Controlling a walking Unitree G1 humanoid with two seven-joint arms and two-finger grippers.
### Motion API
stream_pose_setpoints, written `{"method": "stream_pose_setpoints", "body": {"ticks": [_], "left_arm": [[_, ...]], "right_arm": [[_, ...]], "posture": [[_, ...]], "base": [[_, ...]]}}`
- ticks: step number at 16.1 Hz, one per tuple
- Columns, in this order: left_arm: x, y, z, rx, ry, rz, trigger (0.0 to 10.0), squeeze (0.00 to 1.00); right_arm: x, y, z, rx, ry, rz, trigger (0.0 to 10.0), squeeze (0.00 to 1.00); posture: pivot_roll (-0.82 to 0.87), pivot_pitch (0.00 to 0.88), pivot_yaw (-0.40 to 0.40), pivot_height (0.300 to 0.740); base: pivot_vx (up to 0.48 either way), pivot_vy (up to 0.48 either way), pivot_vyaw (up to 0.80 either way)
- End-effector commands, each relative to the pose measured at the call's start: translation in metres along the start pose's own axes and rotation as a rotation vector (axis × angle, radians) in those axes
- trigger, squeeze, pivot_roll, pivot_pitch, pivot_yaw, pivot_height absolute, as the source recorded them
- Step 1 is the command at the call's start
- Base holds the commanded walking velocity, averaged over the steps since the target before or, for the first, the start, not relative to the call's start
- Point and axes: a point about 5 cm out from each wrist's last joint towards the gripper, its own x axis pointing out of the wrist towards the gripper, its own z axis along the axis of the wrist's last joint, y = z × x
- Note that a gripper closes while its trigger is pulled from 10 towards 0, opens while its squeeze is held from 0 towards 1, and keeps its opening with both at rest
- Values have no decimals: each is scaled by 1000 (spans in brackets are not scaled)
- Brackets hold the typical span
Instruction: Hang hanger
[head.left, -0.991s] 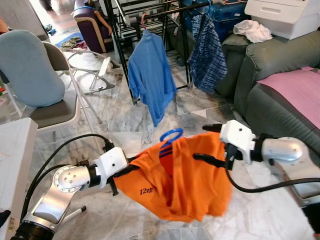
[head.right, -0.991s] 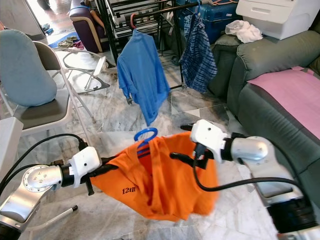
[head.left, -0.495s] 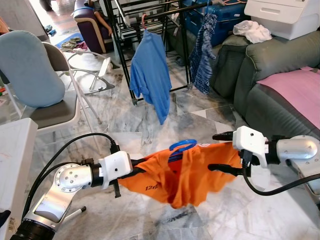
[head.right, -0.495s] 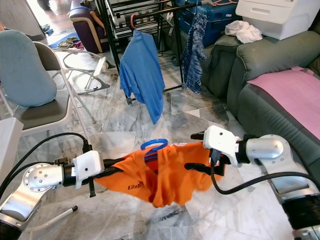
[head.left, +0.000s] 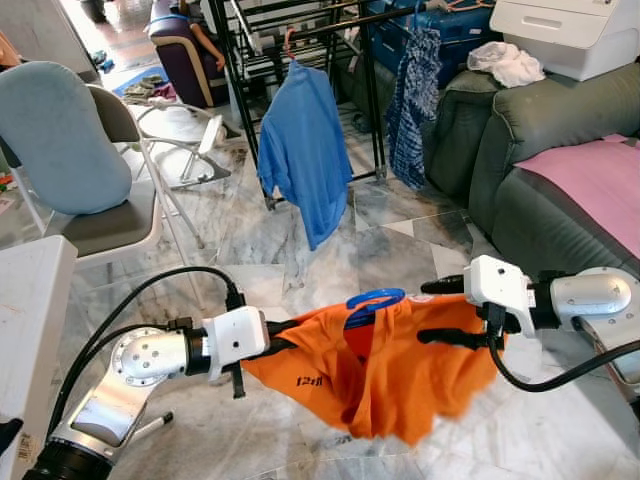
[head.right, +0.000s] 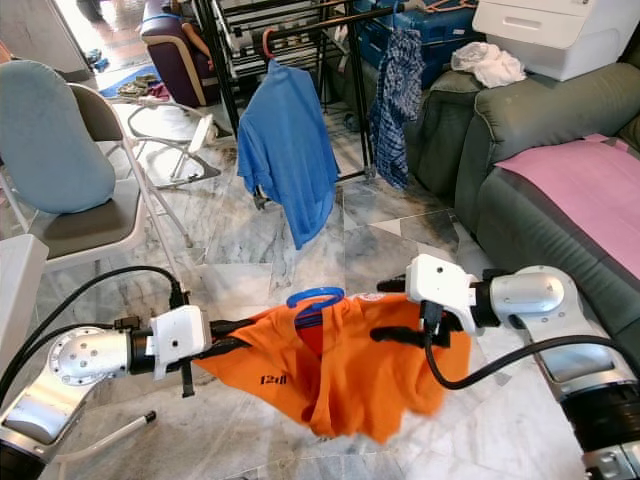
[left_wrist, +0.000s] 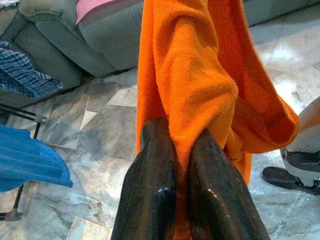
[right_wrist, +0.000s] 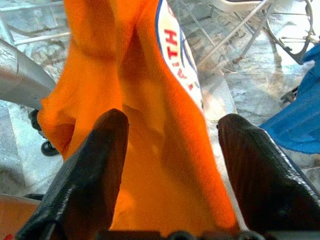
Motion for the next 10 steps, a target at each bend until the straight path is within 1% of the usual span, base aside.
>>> {"method": "stream_pose_setpoints", "body": {"ticks": [1, 10], "left_arm": [[-1, 0, 3, 20, -13, -8, 0, 0], [1, -2, 2, 22, -15, -14, 0, 0]], "right_arm": [[1, -1, 6, -27, -15, 33, 0, 0], [4, 1, 11, -3, -66, 65, 0, 0]], "posture": [[-101, 64, 93, 740], [-103, 63, 87, 740]], "base": [[0, 0, 0], [0, 0, 0]]}}
